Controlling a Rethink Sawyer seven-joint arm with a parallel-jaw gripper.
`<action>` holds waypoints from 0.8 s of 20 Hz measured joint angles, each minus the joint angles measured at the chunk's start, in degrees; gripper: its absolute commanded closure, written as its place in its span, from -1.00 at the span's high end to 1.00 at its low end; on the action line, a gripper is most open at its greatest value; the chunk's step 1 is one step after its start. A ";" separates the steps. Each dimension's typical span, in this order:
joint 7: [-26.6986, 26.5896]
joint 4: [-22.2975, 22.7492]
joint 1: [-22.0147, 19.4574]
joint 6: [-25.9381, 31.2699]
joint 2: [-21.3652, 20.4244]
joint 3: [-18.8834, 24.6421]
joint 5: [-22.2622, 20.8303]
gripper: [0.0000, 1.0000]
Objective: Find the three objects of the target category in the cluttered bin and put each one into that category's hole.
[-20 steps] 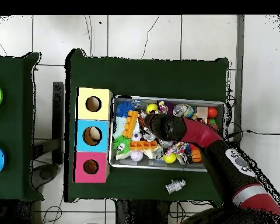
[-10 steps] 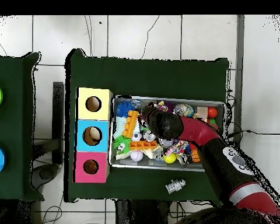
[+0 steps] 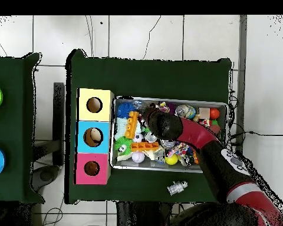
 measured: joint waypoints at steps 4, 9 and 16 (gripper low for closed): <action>1.49 0.01 2.46 -0.01 -0.36 -3.73 2.08 1.00; 4.51 0.00 6.85 -0.01 -1.66 -8.64 4.93 1.00; 9.21 0.03 12.14 0.00 -2.92 -15.13 7.80 1.00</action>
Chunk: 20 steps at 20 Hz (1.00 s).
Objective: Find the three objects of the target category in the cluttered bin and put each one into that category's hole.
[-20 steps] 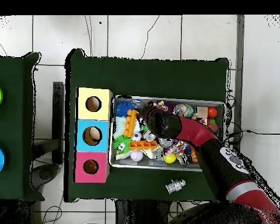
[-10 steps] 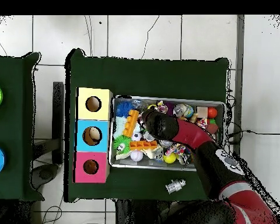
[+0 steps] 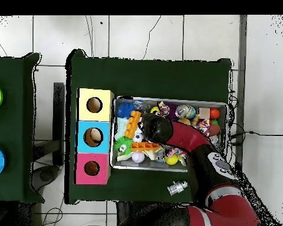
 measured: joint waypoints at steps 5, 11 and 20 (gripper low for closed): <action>2.03 0.01 0.52 0.00 -0.12 -1.44 1.72 1.00; 3.34 0.02 0.21 -0.04 0.15 -1.72 3.58 1.00; 3.35 0.65 -4.94 -2.80 1.22 3.84 7.22 1.00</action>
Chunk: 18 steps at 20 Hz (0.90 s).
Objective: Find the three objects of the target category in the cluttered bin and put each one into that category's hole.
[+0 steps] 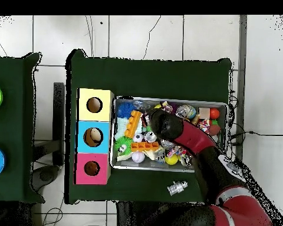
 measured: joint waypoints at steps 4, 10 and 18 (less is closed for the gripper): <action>0.02 0.26 -2.27 -1.04 0.98 2.94 1.35 1.00; 0.02 0.29 -2.36 -1.38 1.80 3.66 2.34 1.00; 0.02 -2.80 6.16 -0.08 1.83 -4.29 2.66 1.00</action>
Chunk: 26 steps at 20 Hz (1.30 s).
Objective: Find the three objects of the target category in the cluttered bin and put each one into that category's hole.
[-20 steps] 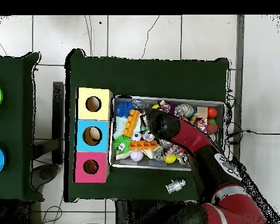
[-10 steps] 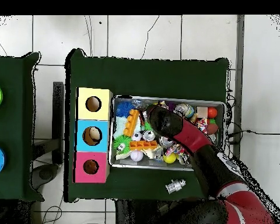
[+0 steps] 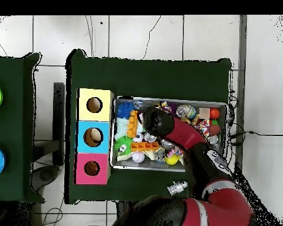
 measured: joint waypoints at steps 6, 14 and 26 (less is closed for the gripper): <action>0.36 -4.56 9.87 5.19 1.04 -10.85 -0.01 1.00; 9.29 -7.28 19.33 9.10 3.58 -21.90 4.19 1.00; 11.54 -3.56 6.97 -2.06 1.28 -16.00 -2.15 1.00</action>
